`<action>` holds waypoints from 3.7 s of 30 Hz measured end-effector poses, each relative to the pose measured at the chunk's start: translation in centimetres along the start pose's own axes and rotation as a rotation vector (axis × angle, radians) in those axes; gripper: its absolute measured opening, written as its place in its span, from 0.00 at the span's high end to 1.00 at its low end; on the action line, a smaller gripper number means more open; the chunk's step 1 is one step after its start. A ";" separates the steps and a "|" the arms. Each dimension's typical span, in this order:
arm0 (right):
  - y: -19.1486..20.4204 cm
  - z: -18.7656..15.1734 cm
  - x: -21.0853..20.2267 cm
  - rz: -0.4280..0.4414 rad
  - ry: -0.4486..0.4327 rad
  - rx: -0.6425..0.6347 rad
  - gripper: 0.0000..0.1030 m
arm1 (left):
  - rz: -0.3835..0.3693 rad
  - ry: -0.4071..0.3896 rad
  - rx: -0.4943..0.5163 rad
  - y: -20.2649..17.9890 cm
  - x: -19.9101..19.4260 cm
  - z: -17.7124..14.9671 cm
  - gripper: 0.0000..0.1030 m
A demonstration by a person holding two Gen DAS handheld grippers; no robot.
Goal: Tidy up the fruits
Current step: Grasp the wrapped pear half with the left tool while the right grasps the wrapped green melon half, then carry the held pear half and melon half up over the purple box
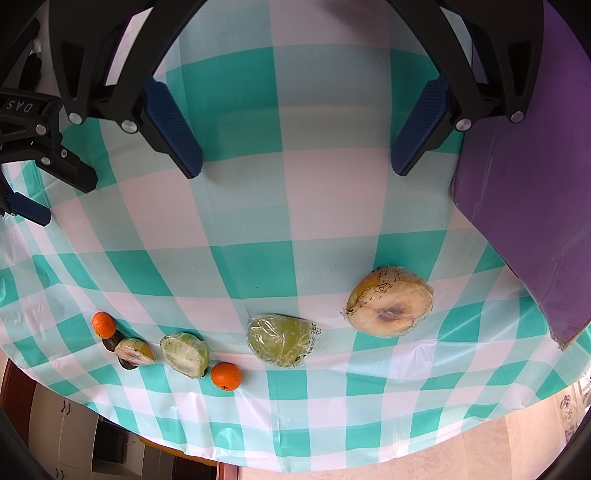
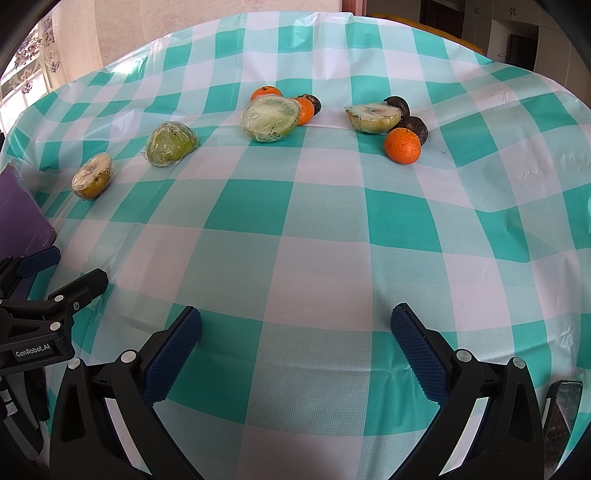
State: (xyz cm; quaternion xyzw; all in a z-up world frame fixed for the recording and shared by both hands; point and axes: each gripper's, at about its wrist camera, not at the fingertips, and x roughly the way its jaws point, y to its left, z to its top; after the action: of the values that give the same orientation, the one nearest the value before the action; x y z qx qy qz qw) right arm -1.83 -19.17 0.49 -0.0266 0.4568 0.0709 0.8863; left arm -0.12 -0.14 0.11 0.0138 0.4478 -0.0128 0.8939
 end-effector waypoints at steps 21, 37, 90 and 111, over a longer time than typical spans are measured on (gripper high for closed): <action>0.1 0.0 0.0 0.003 0.001 -0.007 0.04 | 0.059 0.024 -0.084 1.1 4.2 5.8 0.01; 0.9 8.5 5.3 0.099 0.015 0.036 0.05 | 0.097 -0.048 -0.223 4.7 5.3 9.2 0.86; -2.0 13.4 7.0 0.414 -0.183 0.275 0.44 | 0.001 -0.272 -0.212 0.4 -2.9 6.1 0.39; 6.6 2.3 -1.1 0.316 -0.053 0.131 0.44 | -0.052 -0.239 -0.063 0.8 -12.7 -6.0 0.39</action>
State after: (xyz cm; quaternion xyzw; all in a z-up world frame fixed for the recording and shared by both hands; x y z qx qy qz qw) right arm -1.56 -12.45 2.85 0.1054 0.4354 0.1801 0.8757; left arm -12.44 1.01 6.69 -0.0274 0.3383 -0.0233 0.9403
